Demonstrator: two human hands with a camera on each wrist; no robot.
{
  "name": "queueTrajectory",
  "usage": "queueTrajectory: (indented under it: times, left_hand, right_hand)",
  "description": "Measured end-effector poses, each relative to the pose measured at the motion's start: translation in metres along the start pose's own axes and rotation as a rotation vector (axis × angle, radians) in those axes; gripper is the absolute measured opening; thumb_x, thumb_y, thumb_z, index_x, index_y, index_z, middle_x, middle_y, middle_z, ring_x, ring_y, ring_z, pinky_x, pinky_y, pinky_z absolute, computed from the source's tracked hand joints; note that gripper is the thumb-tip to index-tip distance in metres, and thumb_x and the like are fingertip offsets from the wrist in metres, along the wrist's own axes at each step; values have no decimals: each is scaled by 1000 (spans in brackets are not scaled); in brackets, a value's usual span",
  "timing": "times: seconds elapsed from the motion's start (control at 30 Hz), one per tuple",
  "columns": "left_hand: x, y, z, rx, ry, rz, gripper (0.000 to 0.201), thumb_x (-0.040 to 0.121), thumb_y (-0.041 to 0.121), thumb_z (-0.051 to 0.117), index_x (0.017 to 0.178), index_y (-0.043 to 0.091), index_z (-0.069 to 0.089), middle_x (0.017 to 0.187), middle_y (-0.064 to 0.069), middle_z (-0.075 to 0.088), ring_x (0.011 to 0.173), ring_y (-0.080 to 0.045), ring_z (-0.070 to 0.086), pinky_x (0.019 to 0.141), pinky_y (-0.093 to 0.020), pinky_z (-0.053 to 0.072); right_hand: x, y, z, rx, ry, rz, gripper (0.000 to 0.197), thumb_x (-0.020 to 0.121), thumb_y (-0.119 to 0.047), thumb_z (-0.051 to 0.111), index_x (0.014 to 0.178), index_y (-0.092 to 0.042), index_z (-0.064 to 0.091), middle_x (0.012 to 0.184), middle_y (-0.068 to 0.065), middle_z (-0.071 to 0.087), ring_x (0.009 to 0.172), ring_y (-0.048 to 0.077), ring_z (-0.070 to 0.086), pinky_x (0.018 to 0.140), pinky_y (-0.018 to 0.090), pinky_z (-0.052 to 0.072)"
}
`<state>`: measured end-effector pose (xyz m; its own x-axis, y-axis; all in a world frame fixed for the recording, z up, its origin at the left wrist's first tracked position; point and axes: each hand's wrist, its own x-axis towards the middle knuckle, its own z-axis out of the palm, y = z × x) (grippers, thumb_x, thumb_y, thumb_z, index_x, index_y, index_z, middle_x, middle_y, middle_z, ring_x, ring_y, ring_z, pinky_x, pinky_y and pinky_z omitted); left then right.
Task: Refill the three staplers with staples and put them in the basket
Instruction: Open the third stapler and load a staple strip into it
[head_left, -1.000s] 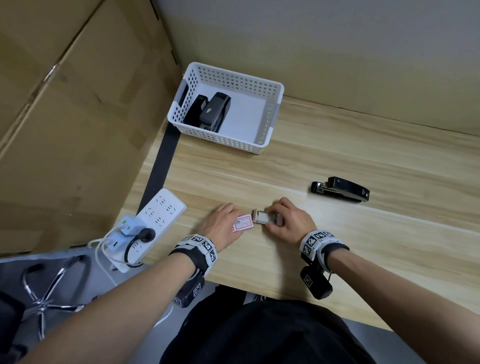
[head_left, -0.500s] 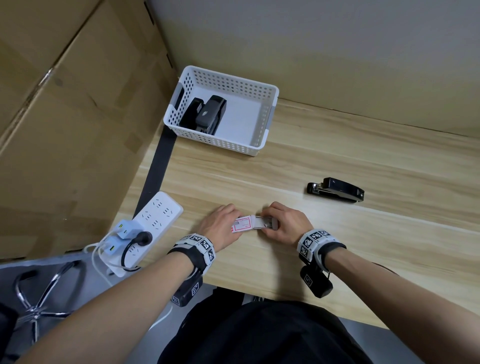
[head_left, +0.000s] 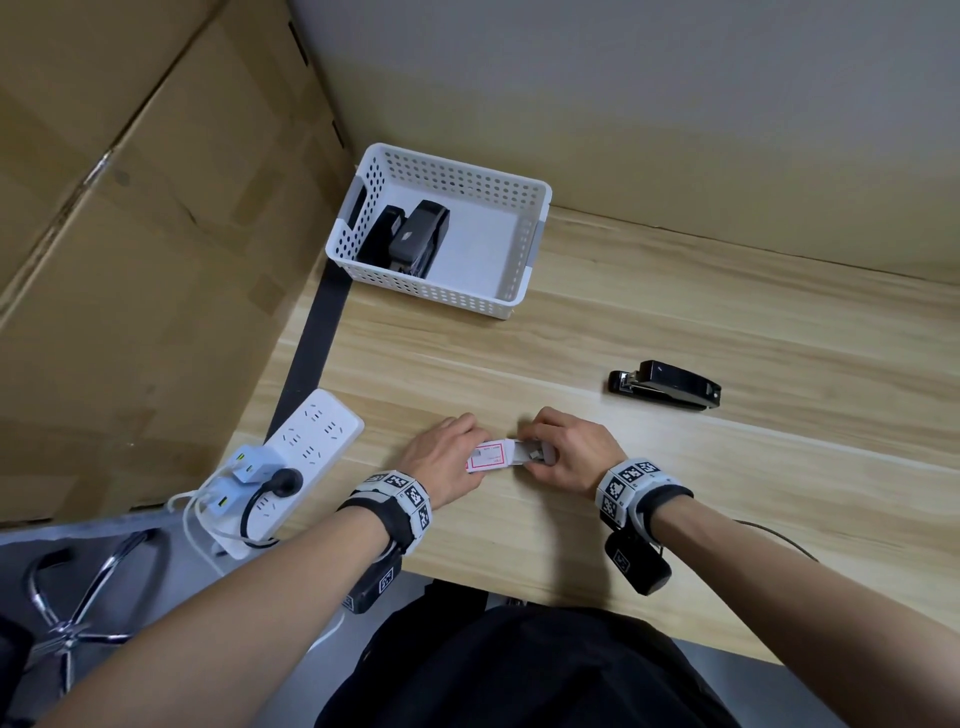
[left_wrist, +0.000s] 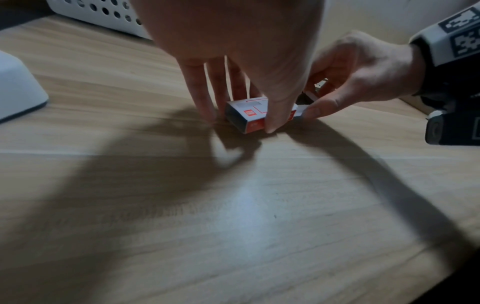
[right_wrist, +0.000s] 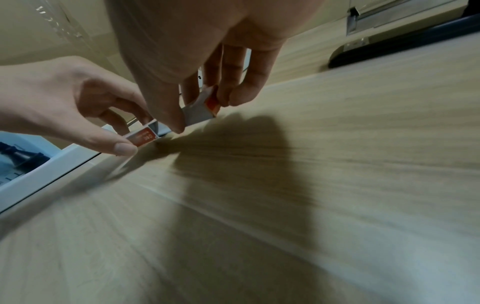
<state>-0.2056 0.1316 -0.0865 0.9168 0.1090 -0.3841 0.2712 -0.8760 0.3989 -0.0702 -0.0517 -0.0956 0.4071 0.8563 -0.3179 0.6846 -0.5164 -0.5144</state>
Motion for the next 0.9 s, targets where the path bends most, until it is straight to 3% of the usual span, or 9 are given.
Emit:
queueTrajectory:
  times: [0.2, 0.4, 0.57, 0.77, 0.9]
  left_hand:
    - [7, 3, -7, -177, 22, -111, 31, 75, 28, 68, 106, 32, 68, 98, 8, 53, 87, -18, 58, 68, -34, 49]
    - [21, 11, -15, -82, 38, 18, 27, 79, 21, 66, 105, 26, 67, 102, 7, 53, 97, -16, 53, 65, -27, 37]
    - [31, 21, -21, -178, 64, 65, 25, 77, 19, 68, 102, 20, 70, 100, 4, 56, 94, -18, 55, 70, -33, 46]
    - [43, 32, -28, -329, 31, 127, 29, 70, 17, 74, 98, 12, 73, 95, -4, 59, 82, -23, 62, 74, -27, 47]
    - [51, 43, -38, -363, 73, 126, 29, 69, 15, 78, 98, 10, 73, 94, -4, 60, 81, -21, 62, 75, -25, 46]
  right_hand:
    - [-3, 1, -10, -2, 15, 8, 42, 78, -44, 66, 118, -31, 64, 109, -10, 58, 92, 17, 62, 65, 34, 52]
    - [-7, 3, -19, -25, 58, 11, 40, 75, -44, 67, 113, -32, 66, 106, -10, 60, 92, 17, 62, 64, 31, 50]
    - [-14, 12, -29, 20, 119, 47, 37, 75, -43, 69, 109, -29, 68, 103, -10, 60, 90, 15, 62, 64, 30, 49]
    - [-20, 24, -39, 94, 179, 23, 36, 73, -41, 68, 105, -24, 70, 96, -6, 62, 81, 18, 62, 68, 32, 53]
    - [-21, 32, -48, 120, 226, 23, 37, 76, -43, 64, 107, -23, 70, 97, -5, 60, 85, 18, 61, 71, 34, 53]
